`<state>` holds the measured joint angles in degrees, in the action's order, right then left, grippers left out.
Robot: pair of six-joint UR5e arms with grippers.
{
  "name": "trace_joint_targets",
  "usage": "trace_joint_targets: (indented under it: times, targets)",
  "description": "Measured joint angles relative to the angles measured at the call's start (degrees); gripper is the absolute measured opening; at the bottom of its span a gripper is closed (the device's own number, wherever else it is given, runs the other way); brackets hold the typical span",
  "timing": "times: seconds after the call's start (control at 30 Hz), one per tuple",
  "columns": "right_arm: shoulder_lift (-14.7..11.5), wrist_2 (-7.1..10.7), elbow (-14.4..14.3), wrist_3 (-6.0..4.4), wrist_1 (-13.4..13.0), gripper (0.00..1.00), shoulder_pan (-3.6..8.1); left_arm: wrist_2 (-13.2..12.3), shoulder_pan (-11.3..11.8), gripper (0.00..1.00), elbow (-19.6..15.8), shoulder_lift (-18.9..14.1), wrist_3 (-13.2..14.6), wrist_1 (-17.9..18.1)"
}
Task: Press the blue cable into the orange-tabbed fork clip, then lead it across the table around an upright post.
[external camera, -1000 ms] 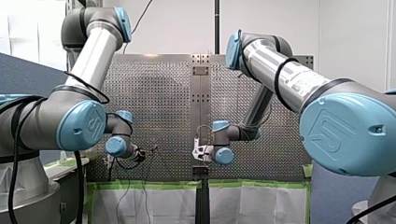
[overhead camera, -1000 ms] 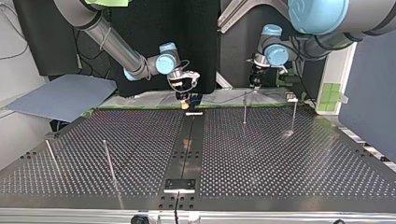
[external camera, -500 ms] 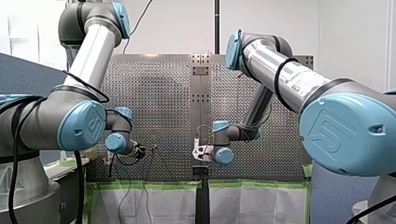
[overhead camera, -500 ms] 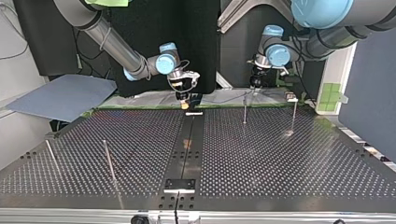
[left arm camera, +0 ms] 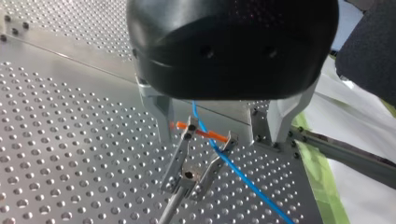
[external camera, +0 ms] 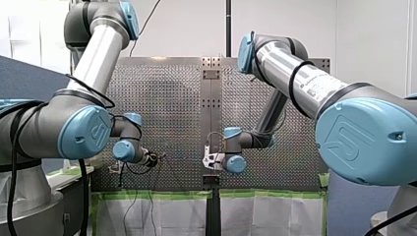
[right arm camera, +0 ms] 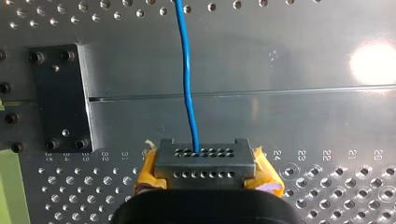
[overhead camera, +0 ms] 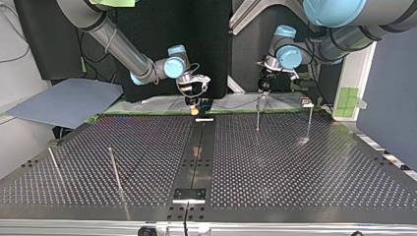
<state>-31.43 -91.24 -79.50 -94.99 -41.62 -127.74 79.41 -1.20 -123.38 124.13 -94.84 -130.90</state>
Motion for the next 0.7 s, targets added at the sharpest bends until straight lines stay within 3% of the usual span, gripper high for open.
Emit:
trace_joint_targets:
  times: [0.7]
  targets:
    - [0.0,0.0,0.0,-0.02,0.0,0.0,0.0,0.3,-1.2,1.0,0.0,0.0,0.3,0.1]
